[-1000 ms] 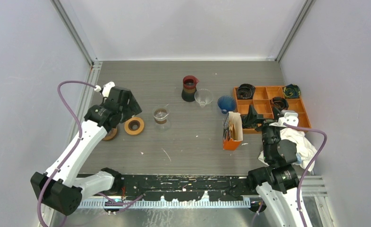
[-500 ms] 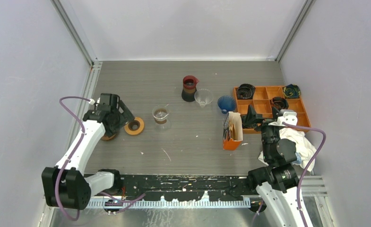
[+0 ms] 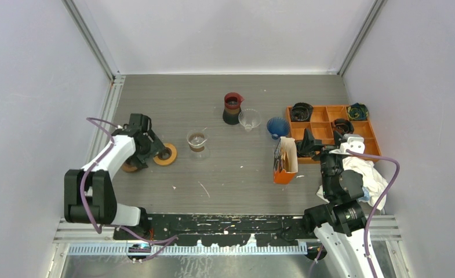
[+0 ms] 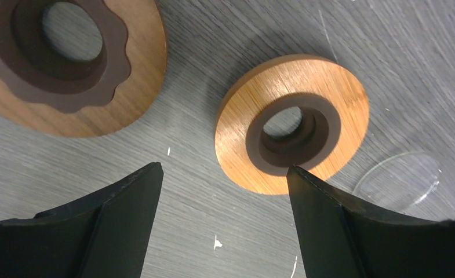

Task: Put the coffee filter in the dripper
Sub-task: Pick up the dripper holder from the center of the board.

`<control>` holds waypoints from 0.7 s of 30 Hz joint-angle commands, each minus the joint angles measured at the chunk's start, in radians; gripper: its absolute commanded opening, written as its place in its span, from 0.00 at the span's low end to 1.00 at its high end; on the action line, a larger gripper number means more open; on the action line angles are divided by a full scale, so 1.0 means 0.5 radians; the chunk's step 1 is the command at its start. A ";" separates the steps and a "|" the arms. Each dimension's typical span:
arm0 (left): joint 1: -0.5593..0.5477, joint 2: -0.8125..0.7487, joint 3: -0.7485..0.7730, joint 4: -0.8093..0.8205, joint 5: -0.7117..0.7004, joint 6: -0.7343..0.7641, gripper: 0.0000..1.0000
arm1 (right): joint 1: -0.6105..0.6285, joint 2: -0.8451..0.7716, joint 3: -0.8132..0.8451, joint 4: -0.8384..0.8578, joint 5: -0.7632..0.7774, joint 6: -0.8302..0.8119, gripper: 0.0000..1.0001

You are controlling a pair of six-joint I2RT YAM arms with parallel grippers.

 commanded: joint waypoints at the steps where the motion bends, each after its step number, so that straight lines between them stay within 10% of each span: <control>1: 0.024 0.116 0.055 0.144 0.014 0.007 0.79 | 0.012 0.013 0.012 0.085 -0.005 -0.013 1.00; 21: 0.025 0.263 0.084 0.153 0.033 0.090 0.33 | 0.013 0.007 0.006 0.087 -0.005 -0.015 1.00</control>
